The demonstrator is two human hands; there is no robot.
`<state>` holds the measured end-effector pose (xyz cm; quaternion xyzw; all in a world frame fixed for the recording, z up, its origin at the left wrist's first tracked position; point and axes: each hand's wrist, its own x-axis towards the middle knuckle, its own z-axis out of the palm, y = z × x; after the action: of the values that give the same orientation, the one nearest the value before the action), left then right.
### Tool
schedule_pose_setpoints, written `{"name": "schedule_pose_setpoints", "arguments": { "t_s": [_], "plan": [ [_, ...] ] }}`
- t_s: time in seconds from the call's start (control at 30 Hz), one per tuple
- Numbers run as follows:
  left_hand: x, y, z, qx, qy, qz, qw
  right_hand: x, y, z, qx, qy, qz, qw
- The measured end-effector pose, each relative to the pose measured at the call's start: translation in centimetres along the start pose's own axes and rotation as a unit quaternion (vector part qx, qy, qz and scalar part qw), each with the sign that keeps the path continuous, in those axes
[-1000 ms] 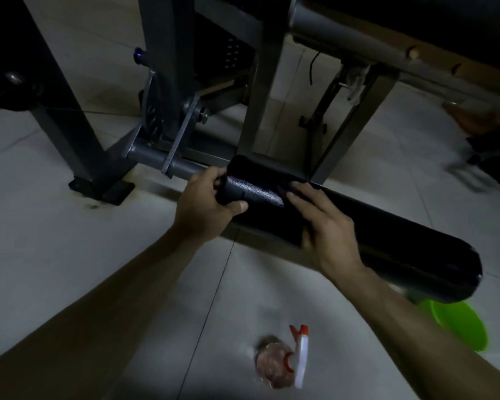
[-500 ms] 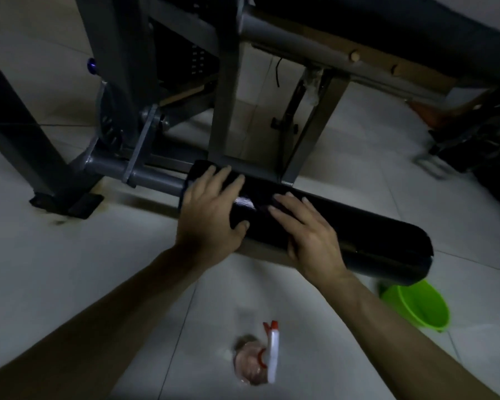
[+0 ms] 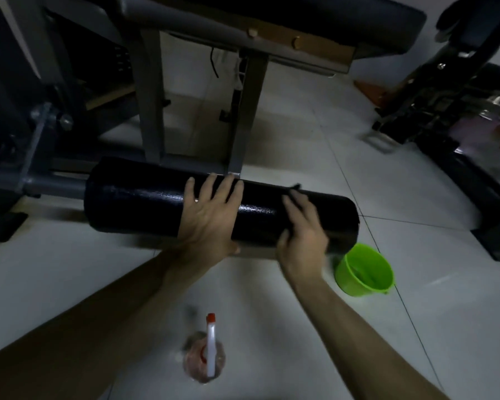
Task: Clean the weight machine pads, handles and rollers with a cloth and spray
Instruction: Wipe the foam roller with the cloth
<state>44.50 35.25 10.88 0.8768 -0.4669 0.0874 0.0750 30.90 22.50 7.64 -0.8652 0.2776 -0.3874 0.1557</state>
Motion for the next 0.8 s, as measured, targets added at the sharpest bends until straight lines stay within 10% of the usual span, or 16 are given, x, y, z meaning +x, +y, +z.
{"name": "schedule_pose_setpoints", "arguments": {
  "t_s": [0.17, 0.47, 0.8],
  "plan": [
    [0.1, -0.7, 1.1, 0.011, 0.053, 0.0, 0.999, 0.6, 0.7, 0.2, -0.019, -0.063, -0.16, 0.985],
    [1.5, -0.4, -0.5, 0.017, -0.019, -0.006, 1.0, -0.6, 8.5, -5.6, -0.005, 0.081, 0.092, 0.992],
    [1.9, -1.2, -1.8, 0.001, -0.062, 0.001, 0.998, -0.4, 2.5, -1.8, -0.011, -0.082, -0.122, 0.989]
  ]
}}
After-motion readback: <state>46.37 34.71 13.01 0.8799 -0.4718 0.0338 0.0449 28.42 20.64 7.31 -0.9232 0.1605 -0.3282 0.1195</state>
